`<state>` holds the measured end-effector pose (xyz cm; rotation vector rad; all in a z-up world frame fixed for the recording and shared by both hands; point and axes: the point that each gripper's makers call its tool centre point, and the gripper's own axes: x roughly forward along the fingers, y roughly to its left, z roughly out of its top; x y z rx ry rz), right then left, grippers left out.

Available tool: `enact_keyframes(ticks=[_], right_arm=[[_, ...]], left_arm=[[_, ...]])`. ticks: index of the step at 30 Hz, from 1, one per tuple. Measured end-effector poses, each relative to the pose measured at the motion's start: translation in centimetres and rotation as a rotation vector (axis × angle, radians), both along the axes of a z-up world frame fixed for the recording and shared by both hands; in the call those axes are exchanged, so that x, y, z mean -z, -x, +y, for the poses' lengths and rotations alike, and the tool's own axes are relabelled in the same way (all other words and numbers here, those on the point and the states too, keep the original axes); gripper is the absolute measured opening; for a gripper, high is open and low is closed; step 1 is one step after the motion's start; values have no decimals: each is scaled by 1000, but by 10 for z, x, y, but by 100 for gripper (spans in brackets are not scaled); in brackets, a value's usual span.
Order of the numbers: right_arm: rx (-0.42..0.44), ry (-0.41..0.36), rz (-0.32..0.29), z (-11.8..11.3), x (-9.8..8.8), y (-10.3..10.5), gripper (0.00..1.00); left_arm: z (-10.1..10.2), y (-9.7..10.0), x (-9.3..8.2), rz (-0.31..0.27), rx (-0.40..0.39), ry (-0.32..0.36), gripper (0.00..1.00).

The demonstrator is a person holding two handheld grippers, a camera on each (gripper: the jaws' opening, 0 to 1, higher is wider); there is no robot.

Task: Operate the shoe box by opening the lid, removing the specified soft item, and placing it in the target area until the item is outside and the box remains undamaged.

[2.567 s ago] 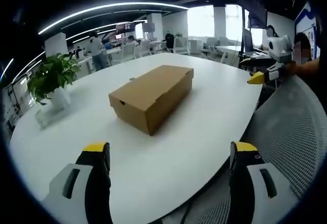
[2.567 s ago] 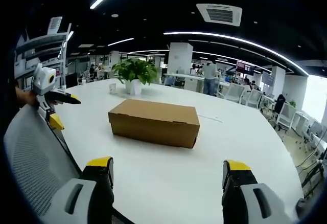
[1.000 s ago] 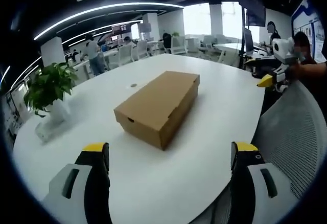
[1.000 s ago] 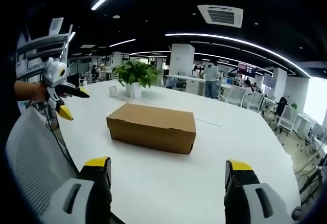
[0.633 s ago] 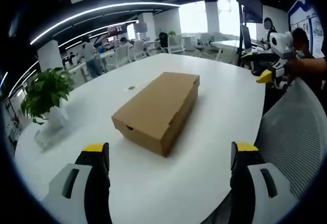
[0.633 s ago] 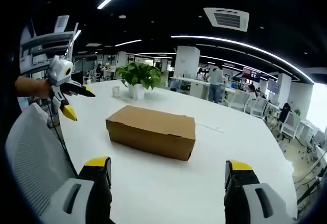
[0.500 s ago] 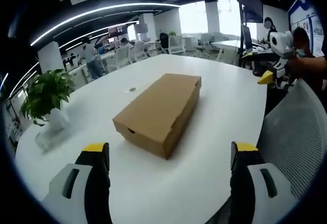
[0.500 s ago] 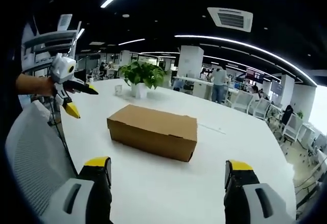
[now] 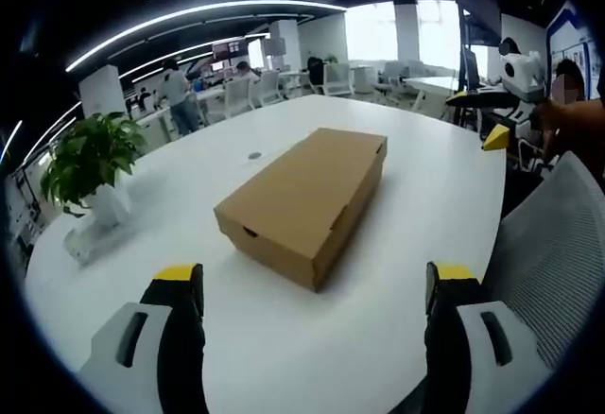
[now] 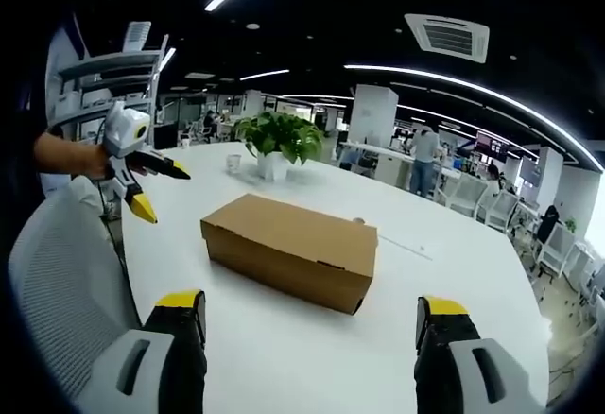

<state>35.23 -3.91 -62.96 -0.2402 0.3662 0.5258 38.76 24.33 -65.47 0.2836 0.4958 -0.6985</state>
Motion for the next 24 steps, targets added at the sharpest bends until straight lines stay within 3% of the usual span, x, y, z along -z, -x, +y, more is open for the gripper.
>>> enact_keyframes(ticks=[12,24], right_arm=[[-57,22,38,5,20,-25,91],[-81,32,50,4,35,-51,89]], left_arm=[[6,-18,12,20,-23,-8,97],[-5,-35,26,37,-17,-16,95]])
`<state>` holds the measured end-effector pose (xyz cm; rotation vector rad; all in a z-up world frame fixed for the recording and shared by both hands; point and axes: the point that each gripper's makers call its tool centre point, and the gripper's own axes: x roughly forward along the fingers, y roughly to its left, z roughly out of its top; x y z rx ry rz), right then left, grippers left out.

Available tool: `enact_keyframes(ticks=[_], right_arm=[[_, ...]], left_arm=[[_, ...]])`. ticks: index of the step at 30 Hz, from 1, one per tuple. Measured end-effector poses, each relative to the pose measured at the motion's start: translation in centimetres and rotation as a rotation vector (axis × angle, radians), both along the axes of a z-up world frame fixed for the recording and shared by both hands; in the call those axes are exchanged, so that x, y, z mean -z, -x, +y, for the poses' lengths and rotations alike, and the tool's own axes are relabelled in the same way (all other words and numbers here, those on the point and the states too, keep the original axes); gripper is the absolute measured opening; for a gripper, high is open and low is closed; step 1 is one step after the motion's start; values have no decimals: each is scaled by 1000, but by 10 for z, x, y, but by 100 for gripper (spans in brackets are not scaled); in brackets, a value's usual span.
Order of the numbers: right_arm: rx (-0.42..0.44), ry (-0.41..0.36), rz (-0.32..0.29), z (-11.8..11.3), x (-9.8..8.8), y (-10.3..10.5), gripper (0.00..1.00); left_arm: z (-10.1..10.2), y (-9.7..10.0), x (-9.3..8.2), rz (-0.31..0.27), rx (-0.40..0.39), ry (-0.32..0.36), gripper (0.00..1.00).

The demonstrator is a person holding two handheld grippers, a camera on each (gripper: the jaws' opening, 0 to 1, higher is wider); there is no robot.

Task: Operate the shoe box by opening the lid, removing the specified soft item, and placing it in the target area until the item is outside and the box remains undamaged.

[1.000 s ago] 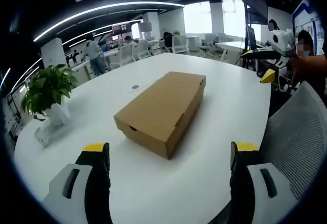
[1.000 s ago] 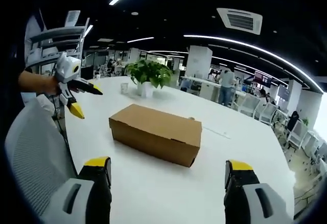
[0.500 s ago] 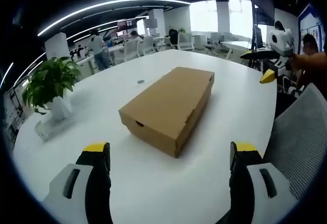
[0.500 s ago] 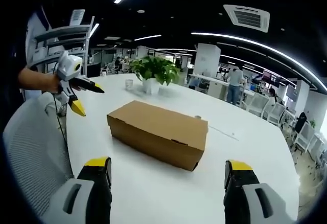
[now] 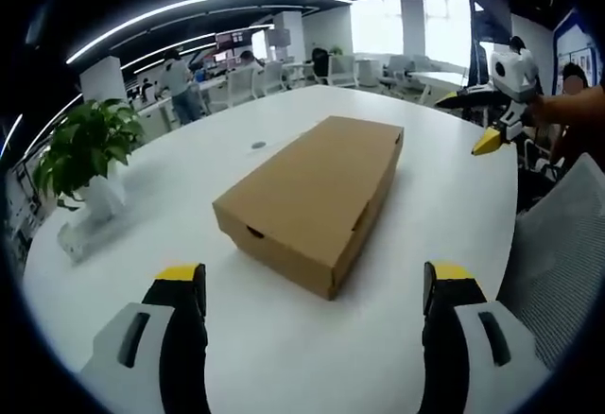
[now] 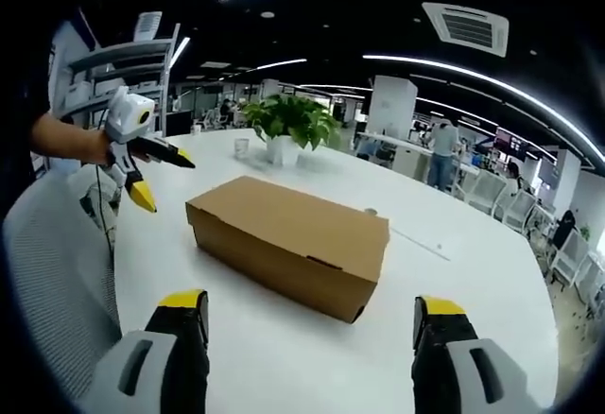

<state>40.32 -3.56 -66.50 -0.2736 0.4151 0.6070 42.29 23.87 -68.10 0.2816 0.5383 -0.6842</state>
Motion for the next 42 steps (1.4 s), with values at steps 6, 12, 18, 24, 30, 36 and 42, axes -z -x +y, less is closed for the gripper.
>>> enact_keyframes(ticks=[6,12,18,24,30,36,42], right_arm=[[-1,-9,15,-1,10,-12,87],[-5,-4,17,-1,17,-23,83],[-10,-5,14,-1,21,-38,79],[-10,-19,17,1,25,-51,74],[-25,-21,36,5,33,-60,74],[-45,-20,49,12,38,-68,72],[-66,-18,60,20,43,-77,70]], left_arm=[[-7,-7,5,-1,-7,4,94],[-14,-12,12,12,-20,18,92],[-18,-17,19,28,-31,31,87],[-21,-22,20,27,-47,47,84],[-23,-29,20,29,-74,67,81],[-26,-34,22,33,-93,81,78],[-33,-39,24,30,-108,88,76]])
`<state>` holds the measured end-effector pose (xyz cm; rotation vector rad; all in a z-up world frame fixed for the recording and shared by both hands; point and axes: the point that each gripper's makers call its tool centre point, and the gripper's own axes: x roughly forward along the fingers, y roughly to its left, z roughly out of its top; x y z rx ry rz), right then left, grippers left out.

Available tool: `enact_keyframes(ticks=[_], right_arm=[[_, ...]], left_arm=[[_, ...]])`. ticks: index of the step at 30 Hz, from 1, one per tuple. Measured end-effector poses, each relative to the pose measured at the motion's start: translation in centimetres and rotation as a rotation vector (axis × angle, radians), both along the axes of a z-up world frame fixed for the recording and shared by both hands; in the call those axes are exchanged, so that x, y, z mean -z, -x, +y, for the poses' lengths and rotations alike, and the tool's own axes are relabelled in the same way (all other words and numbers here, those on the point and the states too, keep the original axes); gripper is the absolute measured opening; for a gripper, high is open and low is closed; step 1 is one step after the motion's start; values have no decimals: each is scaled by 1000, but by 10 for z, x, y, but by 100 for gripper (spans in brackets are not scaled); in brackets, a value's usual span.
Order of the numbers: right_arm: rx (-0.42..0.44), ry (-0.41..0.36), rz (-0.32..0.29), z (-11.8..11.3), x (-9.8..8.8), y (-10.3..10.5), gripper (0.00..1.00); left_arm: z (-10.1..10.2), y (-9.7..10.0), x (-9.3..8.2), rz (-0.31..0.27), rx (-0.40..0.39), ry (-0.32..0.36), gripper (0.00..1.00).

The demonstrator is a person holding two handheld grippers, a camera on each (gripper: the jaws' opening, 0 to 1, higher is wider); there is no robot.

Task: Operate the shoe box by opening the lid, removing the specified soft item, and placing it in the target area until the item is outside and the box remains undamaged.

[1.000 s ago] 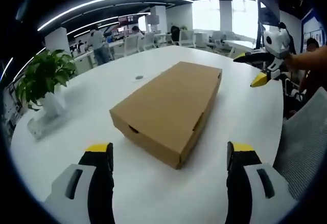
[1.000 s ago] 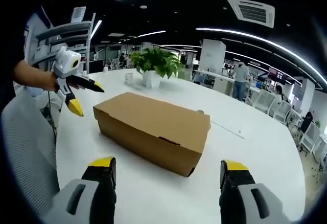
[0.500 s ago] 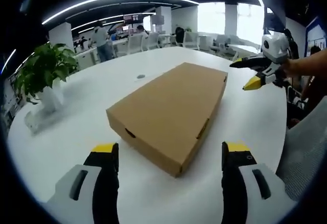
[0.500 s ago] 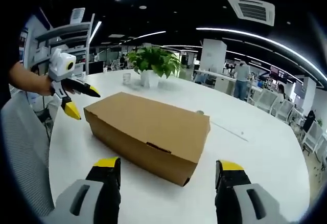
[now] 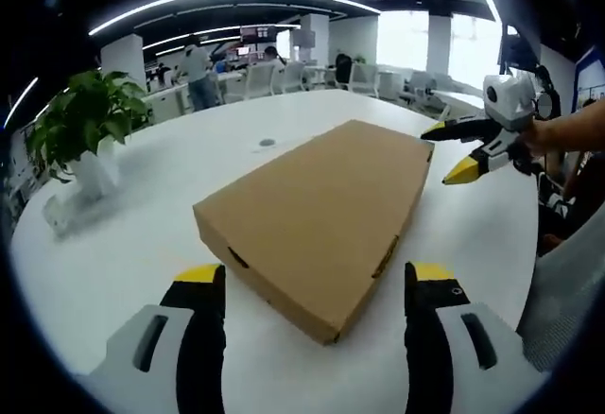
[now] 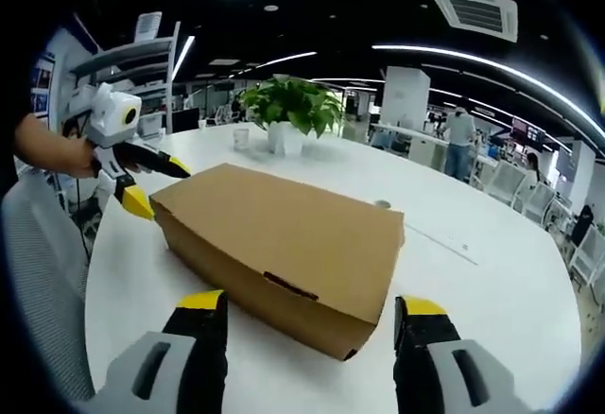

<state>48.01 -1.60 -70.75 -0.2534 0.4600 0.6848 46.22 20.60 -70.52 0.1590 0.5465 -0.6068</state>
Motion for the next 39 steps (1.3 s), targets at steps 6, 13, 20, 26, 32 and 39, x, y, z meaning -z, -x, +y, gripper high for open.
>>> enact_keyframes(ticks=[6,13,20,26,32,39], right_arm=[[-19,11,6,7,4,-9,69],[-9,7,23,6,7,-17,67],[-2,4,31,7,8,-15,67],[10,3,33,10,8,-13,67],[28,-7,39,14,8,-10,67],[64,-43,61,23,5,-4,67]], left_arm=[[-4,-5,3,5,-20,15,74],[-5,-9,7,11,-49,28,74],[-6,-9,7,4,-45,18,74],[-4,-9,6,8,-33,17,73],[0,-11,8,20,-11,8,73],[8,-12,8,31,17,3,72]])
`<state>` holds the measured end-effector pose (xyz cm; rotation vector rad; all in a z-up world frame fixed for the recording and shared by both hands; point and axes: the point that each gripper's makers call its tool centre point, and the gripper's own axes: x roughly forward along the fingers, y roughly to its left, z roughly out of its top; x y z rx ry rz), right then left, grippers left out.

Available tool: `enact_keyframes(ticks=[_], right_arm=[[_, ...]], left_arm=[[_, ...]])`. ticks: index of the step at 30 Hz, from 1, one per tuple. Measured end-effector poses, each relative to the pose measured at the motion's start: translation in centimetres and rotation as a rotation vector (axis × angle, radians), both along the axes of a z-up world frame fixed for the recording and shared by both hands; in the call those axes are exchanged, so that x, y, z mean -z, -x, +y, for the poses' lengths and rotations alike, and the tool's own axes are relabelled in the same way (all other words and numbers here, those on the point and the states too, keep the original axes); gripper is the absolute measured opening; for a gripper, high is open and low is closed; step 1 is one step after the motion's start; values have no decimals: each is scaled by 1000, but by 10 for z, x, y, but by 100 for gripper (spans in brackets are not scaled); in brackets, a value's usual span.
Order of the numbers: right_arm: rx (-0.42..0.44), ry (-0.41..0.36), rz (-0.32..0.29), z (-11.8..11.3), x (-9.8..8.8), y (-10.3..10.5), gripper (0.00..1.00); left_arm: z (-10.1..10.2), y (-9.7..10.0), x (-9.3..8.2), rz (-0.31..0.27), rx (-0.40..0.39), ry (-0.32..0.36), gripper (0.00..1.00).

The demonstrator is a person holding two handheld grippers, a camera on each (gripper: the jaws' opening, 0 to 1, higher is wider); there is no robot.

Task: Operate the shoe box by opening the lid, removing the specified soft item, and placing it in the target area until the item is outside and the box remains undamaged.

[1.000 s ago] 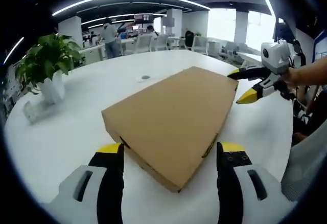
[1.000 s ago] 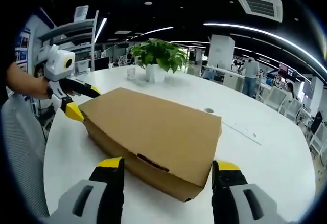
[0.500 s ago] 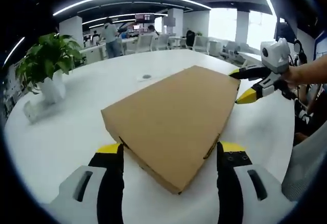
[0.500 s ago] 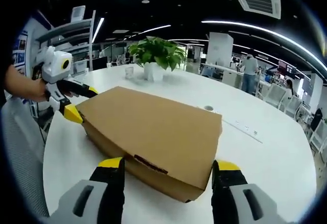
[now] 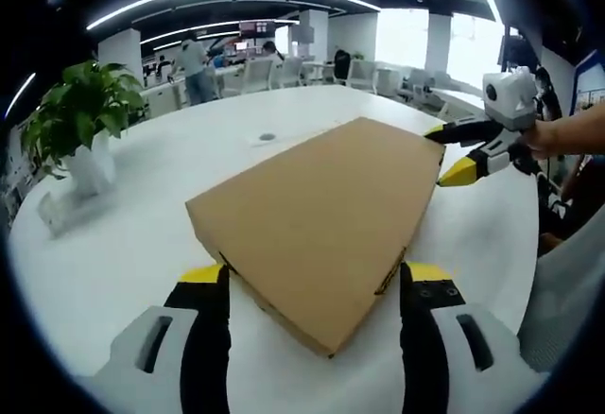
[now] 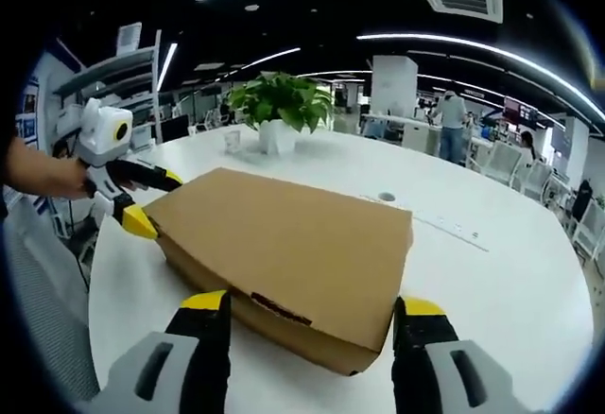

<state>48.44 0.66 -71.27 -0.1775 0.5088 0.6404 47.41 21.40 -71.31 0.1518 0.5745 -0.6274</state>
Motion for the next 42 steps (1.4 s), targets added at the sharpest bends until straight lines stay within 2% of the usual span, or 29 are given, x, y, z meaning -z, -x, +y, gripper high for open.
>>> enact_keyframes(ticks=[10,18,30,42], right_arm=[[-5,49,-12,9,3,9,67],[-10,94,-19,14,3,19,57],[6,76,-4,37,2,31,56],[8,73,1,62,1,43,55]], left_arm=[[10,0,0,18,40,-17,72],[23,-1,1,35,92,-44,71],[45,-1,3,56,157,-97,71],[70,-1,7,69,179,-139,70]])
